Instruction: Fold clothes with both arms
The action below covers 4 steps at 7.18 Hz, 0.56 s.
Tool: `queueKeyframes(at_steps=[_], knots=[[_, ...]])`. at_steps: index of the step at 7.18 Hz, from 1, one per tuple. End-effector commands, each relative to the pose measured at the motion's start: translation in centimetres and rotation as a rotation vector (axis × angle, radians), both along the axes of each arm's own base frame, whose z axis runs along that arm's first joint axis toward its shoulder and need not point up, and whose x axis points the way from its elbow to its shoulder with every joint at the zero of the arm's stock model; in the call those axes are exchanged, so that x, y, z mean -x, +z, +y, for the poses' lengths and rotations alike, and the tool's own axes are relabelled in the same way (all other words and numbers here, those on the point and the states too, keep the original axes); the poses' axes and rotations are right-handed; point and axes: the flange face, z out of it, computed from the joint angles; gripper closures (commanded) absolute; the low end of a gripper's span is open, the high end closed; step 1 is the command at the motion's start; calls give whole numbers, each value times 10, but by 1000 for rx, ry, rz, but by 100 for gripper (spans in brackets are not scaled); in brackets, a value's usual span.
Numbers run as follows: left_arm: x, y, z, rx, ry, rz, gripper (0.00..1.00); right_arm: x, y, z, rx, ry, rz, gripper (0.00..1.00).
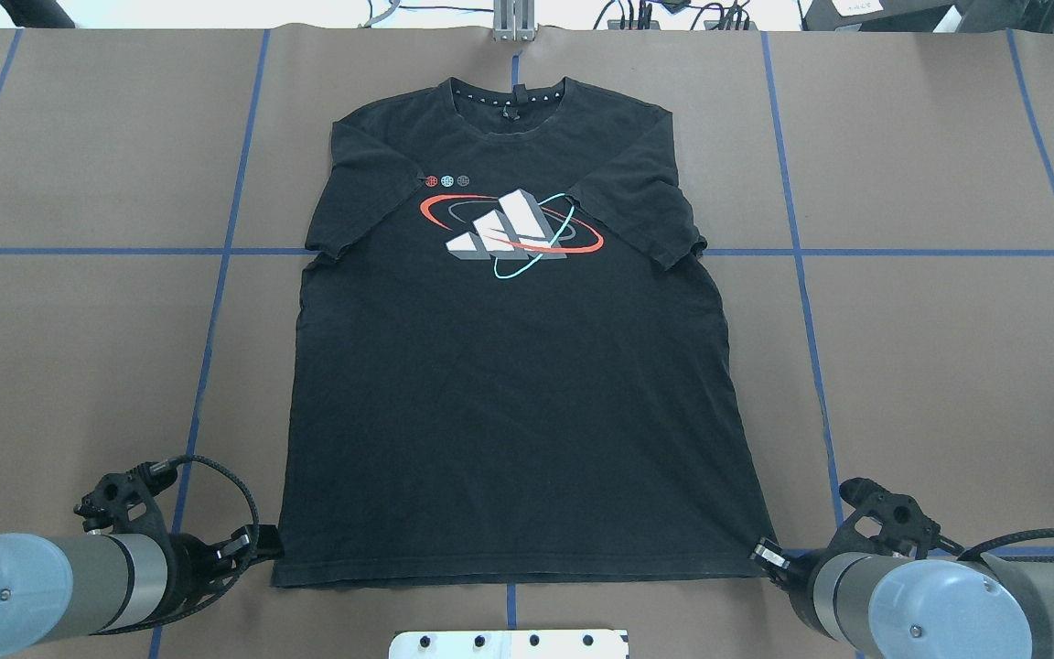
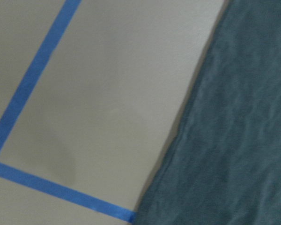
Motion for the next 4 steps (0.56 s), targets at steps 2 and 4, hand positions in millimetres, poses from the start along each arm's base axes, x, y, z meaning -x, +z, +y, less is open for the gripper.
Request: queueKeyframes(at_steps=[2,4], knots=[[-14,-7,11,17,-9,-9,32,0,-1,0,0,0,-3,100],[-31,-25,12,19,-3,-33,42,1,0,0,0,0,-1,100]])
